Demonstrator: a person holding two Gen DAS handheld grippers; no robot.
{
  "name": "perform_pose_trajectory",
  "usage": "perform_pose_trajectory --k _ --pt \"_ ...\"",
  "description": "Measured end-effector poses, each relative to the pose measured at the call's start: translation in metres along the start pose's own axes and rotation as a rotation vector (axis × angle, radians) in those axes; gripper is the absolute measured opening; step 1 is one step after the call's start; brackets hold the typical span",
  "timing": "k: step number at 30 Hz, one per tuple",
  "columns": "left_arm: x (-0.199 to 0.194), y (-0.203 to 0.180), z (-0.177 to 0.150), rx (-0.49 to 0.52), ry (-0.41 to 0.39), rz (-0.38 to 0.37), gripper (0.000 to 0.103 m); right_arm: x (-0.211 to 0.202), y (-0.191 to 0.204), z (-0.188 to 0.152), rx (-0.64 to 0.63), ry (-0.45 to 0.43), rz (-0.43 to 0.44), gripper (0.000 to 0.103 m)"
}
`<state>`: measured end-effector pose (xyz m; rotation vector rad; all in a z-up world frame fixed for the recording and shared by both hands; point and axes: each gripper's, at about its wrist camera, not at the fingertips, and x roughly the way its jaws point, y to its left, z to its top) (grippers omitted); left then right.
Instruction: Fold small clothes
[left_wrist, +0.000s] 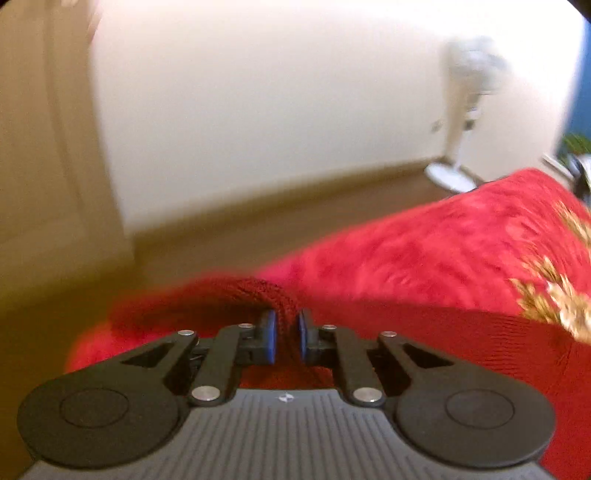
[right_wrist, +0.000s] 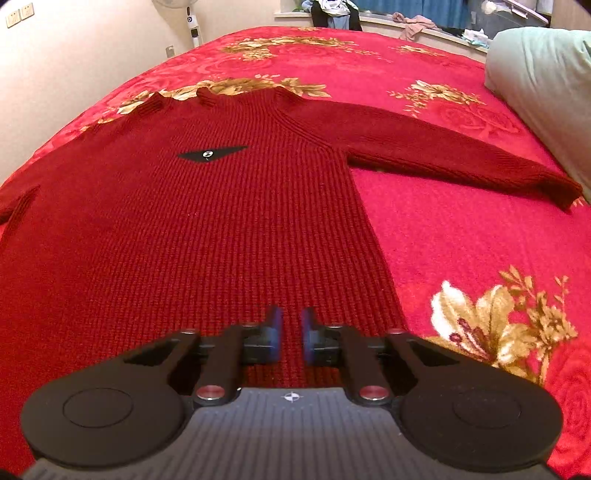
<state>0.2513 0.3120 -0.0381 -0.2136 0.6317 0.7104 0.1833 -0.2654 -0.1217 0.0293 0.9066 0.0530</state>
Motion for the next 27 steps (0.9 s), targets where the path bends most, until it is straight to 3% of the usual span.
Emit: perform_pose_trajectory --k 1,3,5,6,7,8,9,11,13,15,18,20,22,25,27 --pt "-0.016 -0.019 0.0 0.057 -0.072 -0.02 0.011 0.0 0.0 0.0 0.003 -0.007 -0.005 0.004" --pt "-0.056 -0.057 -0.003 0.169 -0.213 -0.142 0.011 0.001 0.0 0.0 0.001 -0.021 -0.01 0.004" --pt "-0.102 -0.098 -0.018 0.304 -0.339 -0.343 0.01 0.002 0.0 0.0 -0.001 -0.033 0.008 0.004" --pt "-0.122 -0.118 -0.03 0.375 -0.352 -0.491 0.01 0.002 0.001 0.0 0.001 -0.037 0.019 0.004" --pt "-0.136 -0.134 -0.041 0.437 -0.314 -0.645 0.011 0.003 0.001 0.0 0.003 -0.039 0.026 0.005" --pt "-0.144 -0.147 -0.05 0.495 -0.256 -0.779 0.019 0.005 0.002 -0.001 0.001 -0.04 0.027 0.005" --pt "-0.152 -0.157 -0.06 0.554 -0.215 -0.879 0.022 0.006 0.002 -0.002 -0.004 -0.041 0.027 0.005" --pt "-0.165 -0.167 -0.074 0.648 -0.19 -0.969 0.052 0.01 0.002 -0.003 -0.011 -0.036 0.025 0.005" --pt "-0.16 -0.163 -0.071 0.636 -0.17 -0.977 0.053 0.011 0.002 -0.004 -0.011 -0.037 0.026 0.005" --pt "-0.137 -0.154 -0.057 0.52 -0.096 -0.922 0.052 0.011 0.002 -0.005 -0.014 -0.047 0.03 0.005" --pt "-0.088 -0.141 -0.044 0.372 0.059 -0.764 0.049 0.007 0.004 -0.007 -0.011 -0.082 0.053 0.006" --pt "-0.063 -0.138 -0.039 0.366 0.117 -0.642 0.048 0.002 0.005 -0.007 0.003 -0.116 0.086 0.006" --pt "-0.046 -0.133 -0.032 0.357 0.156 -0.573 0.047 -0.004 0.005 -0.002 0.029 -0.155 0.136 0.006" --pt "-0.033 -0.12 -0.022 0.281 0.178 -0.554 0.047 -0.002 0.008 0.021 0.125 -0.199 0.217 0.006" --pt "-0.032 -0.119 -0.017 0.262 0.174 -0.561 0.047 0.01 0.01 0.042 0.207 -0.204 0.271 0.012"
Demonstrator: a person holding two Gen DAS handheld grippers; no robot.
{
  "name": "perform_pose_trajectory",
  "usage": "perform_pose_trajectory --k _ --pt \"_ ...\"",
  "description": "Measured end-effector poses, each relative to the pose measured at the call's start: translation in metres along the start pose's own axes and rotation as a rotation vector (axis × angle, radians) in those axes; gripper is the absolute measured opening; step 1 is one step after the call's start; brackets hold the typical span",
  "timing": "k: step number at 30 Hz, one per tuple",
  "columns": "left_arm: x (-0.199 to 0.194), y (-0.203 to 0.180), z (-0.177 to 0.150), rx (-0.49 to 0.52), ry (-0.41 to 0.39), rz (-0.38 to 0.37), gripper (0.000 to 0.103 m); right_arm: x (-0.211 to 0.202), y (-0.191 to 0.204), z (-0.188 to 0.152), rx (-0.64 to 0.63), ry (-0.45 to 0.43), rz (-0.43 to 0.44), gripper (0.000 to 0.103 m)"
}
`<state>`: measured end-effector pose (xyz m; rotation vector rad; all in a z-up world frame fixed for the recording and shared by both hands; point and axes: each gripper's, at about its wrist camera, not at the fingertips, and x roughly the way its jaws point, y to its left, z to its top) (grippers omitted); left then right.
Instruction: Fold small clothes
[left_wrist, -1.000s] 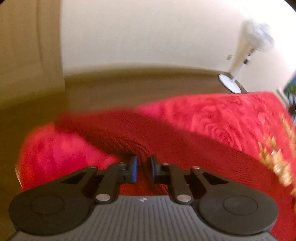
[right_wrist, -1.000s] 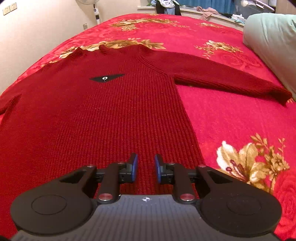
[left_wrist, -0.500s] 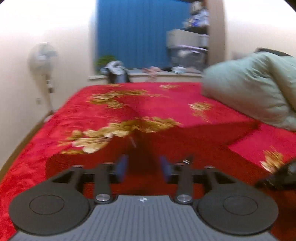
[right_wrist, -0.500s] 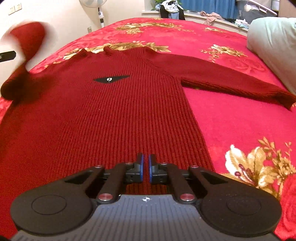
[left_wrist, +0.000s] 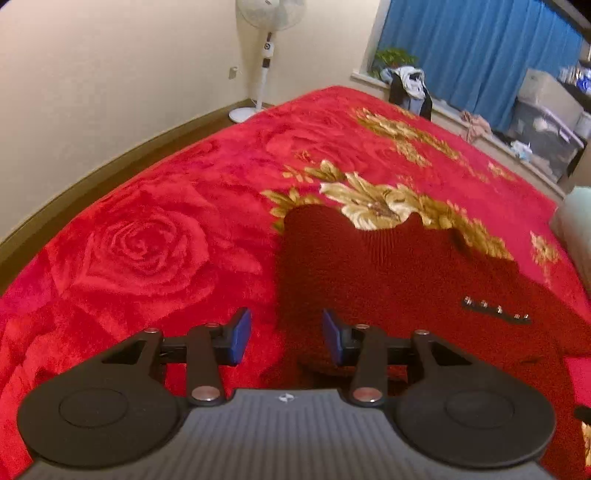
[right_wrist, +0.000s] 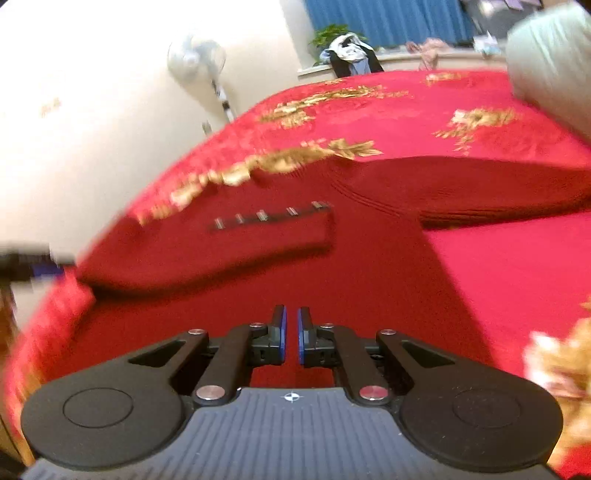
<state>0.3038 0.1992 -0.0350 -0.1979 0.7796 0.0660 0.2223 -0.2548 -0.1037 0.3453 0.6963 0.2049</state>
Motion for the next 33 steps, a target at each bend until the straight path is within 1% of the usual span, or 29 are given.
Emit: perform_pose_trajectory --k 2,3,4,6,8,10,11,12,13,14,15,16,17,18,19,20,21,22,23,24,25,26,27,28,29,30,31,32,33 --pt "-0.001 -0.004 0.001 0.01 -0.009 -0.008 0.047 0.027 0.003 0.015 0.097 0.009 0.04 0.036" --pt "-0.006 -0.008 -0.004 0.019 -0.012 -0.009 0.047 0.04 0.004 0.02 0.138 0.013 0.05 0.04" --pt "-0.01 -0.01 -0.005 0.033 -0.014 -0.009 0.047 0.053 0.005 0.024 0.176 0.023 0.057 0.043" --pt "-0.012 -0.016 -0.005 0.056 -0.017 -0.011 0.047 0.083 0.005 0.031 0.257 0.06 0.058 0.043" --pt "-0.01 -0.02 -0.007 0.071 -0.013 -0.026 0.047 0.107 -0.001 0.033 0.367 0.076 0.045 0.043" --pt "-0.009 -0.022 -0.008 0.079 -0.019 -0.034 0.047 0.123 -0.005 0.032 0.452 0.082 0.027 0.041" --pt "-0.01 -0.022 -0.007 0.081 -0.022 -0.035 0.047 0.129 -0.003 0.033 0.47 0.067 0.016 0.031" --pt "-0.01 -0.022 -0.006 0.08 -0.025 -0.037 0.047 0.132 0.0 0.037 0.464 0.06 0.002 0.018" --pt "-0.009 -0.021 -0.005 0.074 -0.026 -0.041 0.047 0.134 0.003 0.04 0.447 0.059 -0.016 0.009" --pt "-0.008 -0.02 -0.004 0.068 -0.025 -0.044 0.047 0.131 0.006 0.046 0.422 0.033 -0.033 0.008" --pt "-0.008 -0.019 -0.003 0.065 -0.023 -0.048 0.047 0.124 0.01 0.051 0.387 -0.023 -0.037 0.008" --pt "-0.007 -0.02 -0.002 0.065 -0.021 -0.049 0.047 0.111 0.017 0.058 0.331 -0.105 -0.045 0.008" --pt "-0.006 -0.021 -0.002 0.069 -0.018 -0.049 0.047 0.094 0.027 0.065 0.25 -0.218 -0.077 0.008" --pt "-0.005 -0.023 -0.002 0.072 -0.015 -0.049 0.047 0.083 0.031 0.068 0.201 -0.29 -0.107 0.008" --pt "-0.004 -0.026 -0.002 0.081 -0.01 -0.05 0.047 0.077 0.031 0.071 0.17 -0.334 -0.142 0.008" --pt "-0.003 -0.029 -0.003 0.09 -0.006 -0.05 0.047 0.081 0.024 0.073 0.164 -0.312 -0.205 0.01" --pt "-0.002 -0.032 -0.003 0.101 -0.003 -0.048 0.047 0.091 0.014 0.075 0.184 -0.237 -0.257 0.01" --pt "-0.001 -0.035 -0.004 0.108 -0.001 -0.048 0.047 0.101 0.002 0.074 0.214 -0.148 -0.292 0.012" --pt "0.001 -0.038 -0.005 0.12 0.002 -0.048 0.047 0.108 -0.008 0.071 0.24 -0.092 -0.314 0.015" --pt "0.002 -0.041 -0.006 0.13 0.006 -0.047 0.047 0.108 -0.013 0.068 0.243 -0.088 -0.345 0.015" --pt "0.004 -0.043 -0.008 0.138 0.01 -0.047 0.047 0.104 -0.013 0.066 0.23 -0.113 -0.381 0.018" --pt "0.006 -0.046 -0.009 0.148 0.016 -0.047 0.047 0.097 -0.011 0.064 0.217 -0.157 -0.408 0.018" --pt "0.009 -0.048 -0.011 0.156 0.023 -0.048 0.047 0.092 -0.009 0.063 0.212 -0.192 -0.396 0.018" --pt "0.013 -0.05 -0.013 0.165 0.032 -0.046 0.047 0.091 -0.007 0.062 0.208 -0.205 -0.359 0.018" --pt "0.018 -0.052 -0.016 0.175 0.046 -0.039 0.047 0.094 -0.007 0.062 0.201 -0.187 -0.315 0.018" --pt "0.024 -0.053 -0.02 0.185 0.06 -0.033 0.047 0.098 -0.011 0.061 0.194 -0.143 -0.292 0.018" --pt "0.032 -0.054 -0.024 0.198 0.079 -0.021 0.047 0.107 -0.013 0.061 0.181 -0.078 -0.286 0.017" --pt "0.041 -0.055 -0.028 0.219 0.108 0.003 0.049 0.116 -0.016 0.059 0.156 -0.005 -0.317 0.013" --pt "0.048 -0.055 -0.033 0.238 0.134 0.025 0.051 0.116 -0.019 0.056 0.144 -0.005 -0.318 0.013"
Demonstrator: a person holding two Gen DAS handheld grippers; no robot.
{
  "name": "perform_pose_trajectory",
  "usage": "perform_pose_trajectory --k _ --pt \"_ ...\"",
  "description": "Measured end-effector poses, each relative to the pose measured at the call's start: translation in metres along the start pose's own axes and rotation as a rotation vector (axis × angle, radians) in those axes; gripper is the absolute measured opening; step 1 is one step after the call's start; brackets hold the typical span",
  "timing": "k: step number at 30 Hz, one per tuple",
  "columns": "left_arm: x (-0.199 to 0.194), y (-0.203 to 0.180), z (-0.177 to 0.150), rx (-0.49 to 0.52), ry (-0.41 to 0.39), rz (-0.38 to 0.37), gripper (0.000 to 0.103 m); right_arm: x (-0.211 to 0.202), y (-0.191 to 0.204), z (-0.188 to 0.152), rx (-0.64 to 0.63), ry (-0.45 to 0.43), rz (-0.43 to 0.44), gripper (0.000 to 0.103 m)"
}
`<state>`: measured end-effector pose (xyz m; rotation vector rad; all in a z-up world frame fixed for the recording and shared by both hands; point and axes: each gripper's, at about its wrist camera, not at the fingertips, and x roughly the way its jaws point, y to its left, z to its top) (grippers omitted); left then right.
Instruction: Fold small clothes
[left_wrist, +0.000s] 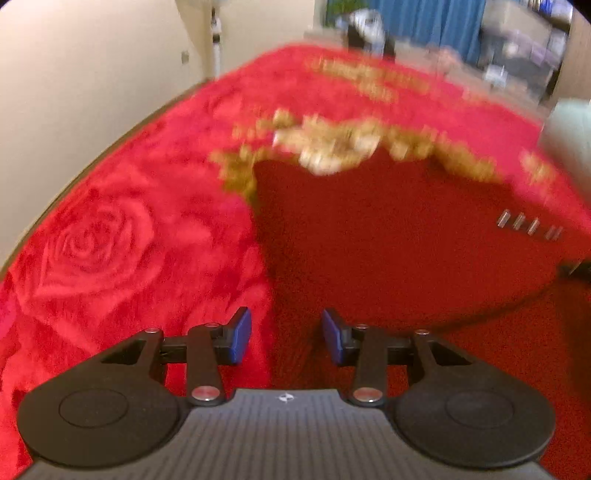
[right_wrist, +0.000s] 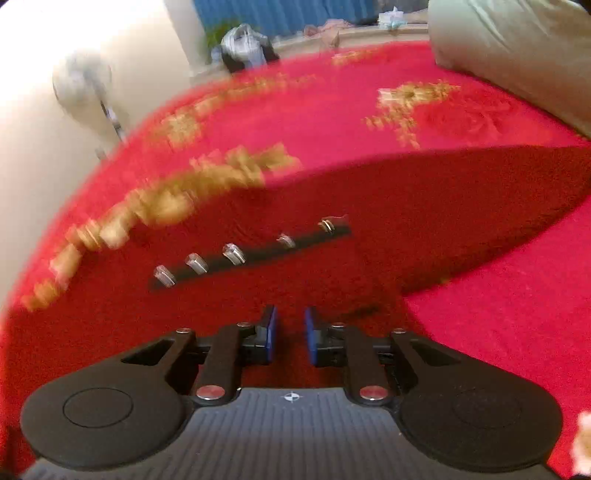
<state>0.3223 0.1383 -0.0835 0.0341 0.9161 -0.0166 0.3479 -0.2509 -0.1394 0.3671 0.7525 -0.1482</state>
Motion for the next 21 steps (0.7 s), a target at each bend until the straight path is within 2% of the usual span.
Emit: perform_pose_trajectory --k 1,2,5,7,10,16,21 --pt "0.003 -0.001 -0.001 0.009 0.015 0.007 0.054 -0.003 -0.002 0.0 0.0 -0.01 0.003 0.014" --pt "0.004 -0.001 -0.002 0.015 0.027 0.011 0.054 -0.009 -0.004 0.001 -0.002 -0.015 -0.017 0.019" --pt "-0.005 -0.003 0.001 0.004 -0.016 -0.006 0.053 -0.02 -0.012 0.002 0.009 -0.036 -0.014 0.02" --pt "-0.007 -0.003 0.001 -0.003 -0.027 -0.014 0.053 -0.032 -0.031 0.005 0.028 -0.054 -0.013 0.02" --pt "-0.009 -0.005 0.002 0.014 -0.006 -0.002 0.053 -0.045 -0.065 0.01 0.044 -0.077 -0.008 0.02" --pt "-0.04 -0.006 0.011 0.009 -0.092 -0.053 0.054 -0.072 -0.143 0.016 0.045 -0.107 -0.057 0.021" --pt "-0.034 -0.012 0.011 0.038 -0.071 -0.04 0.054 -0.08 -0.205 0.035 0.123 -0.136 -0.101 0.025"
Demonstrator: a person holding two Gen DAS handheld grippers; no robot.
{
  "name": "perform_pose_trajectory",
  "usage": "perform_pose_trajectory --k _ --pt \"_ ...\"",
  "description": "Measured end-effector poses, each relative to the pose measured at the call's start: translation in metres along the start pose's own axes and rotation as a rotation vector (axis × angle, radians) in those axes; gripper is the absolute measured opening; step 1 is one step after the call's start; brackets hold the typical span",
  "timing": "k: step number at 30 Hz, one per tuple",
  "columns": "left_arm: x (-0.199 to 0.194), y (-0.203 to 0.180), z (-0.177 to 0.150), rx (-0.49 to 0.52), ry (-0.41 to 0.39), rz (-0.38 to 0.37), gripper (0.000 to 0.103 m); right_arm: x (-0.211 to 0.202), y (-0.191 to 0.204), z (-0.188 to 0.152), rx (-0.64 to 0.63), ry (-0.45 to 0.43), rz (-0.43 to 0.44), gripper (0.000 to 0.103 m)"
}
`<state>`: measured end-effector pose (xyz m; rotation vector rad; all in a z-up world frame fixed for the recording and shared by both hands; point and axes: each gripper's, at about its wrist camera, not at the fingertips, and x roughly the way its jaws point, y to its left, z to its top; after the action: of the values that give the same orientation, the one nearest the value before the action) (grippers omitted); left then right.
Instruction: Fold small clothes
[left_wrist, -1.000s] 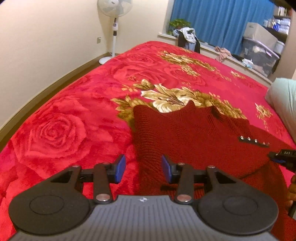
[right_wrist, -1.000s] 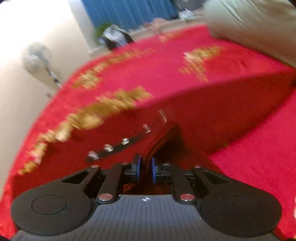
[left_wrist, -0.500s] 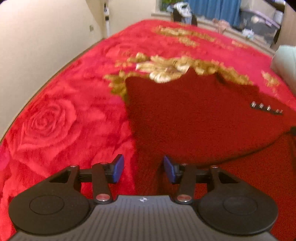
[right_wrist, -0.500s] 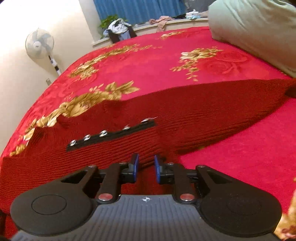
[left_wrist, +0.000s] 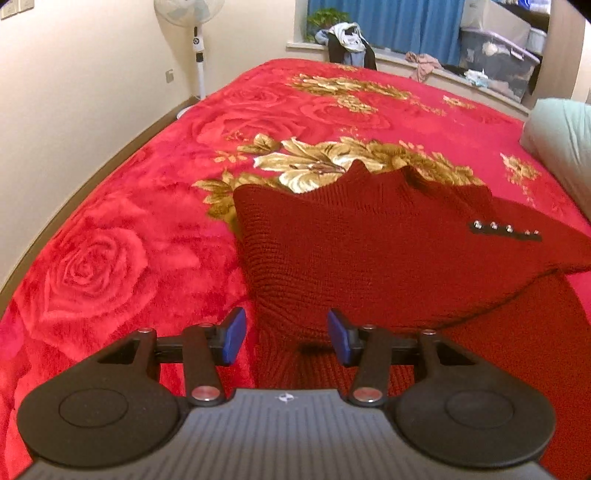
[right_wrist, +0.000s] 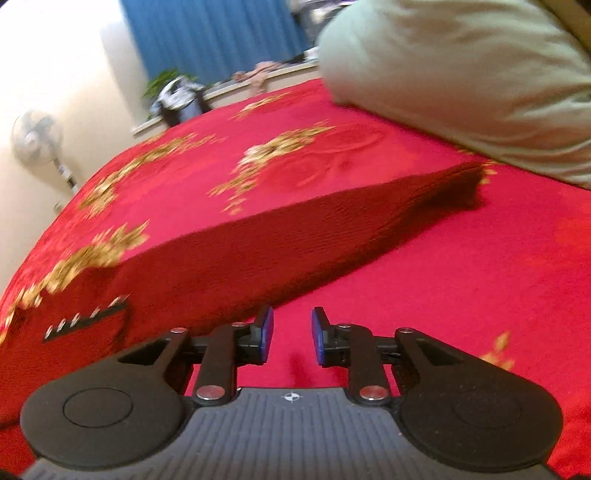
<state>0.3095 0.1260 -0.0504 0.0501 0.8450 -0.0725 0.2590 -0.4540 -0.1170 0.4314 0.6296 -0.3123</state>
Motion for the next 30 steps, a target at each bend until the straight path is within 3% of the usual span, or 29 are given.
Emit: perform_pose_trajectory --k 4,11,19,21,22,26,28,30 --pt "0.005 0.0 -0.002 0.013 0.007 0.003 0.054 0.011 -0.028 0.023 0.03 -0.04 -0.039 0.041" --pt "0.015 -0.005 -0.003 0.036 0.024 0.009 0.054 0.054 -0.053 0.057 0.079 -0.046 -0.072 0.044" --pt "0.024 -0.012 -0.003 0.058 0.036 0.015 0.054 0.095 -0.076 0.066 0.202 0.007 -0.106 0.044" --pt "0.025 -0.014 -0.003 0.067 0.035 0.011 0.054 0.102 -0.075 0.067 0.198 0.008 -0.118 0.03" --pt "0.025 -0.014 -0.003 0.073 0.033 0.011 0.054 0.103 -0.072 0.069 0.188 -0.002 -0.128 0.015" --pt "0.023 -0.009 -0.002 0.06 0.024 0.022 0.054 0.085 -0.034 0.077 0.083 -0.13 -0.181 0.012" --pt "0.021 -0.005 -0.001 0.047 0.017 0.03 0.054 0.067 0.008 0.08 -0.051 -0.227 -0.185 0.012" --pt "0.018 -0.001 0.001 0.03 0.008 0.034 0.054 0.039 0.075 0.072 -0.272 -0.354 -0.133 0.011"
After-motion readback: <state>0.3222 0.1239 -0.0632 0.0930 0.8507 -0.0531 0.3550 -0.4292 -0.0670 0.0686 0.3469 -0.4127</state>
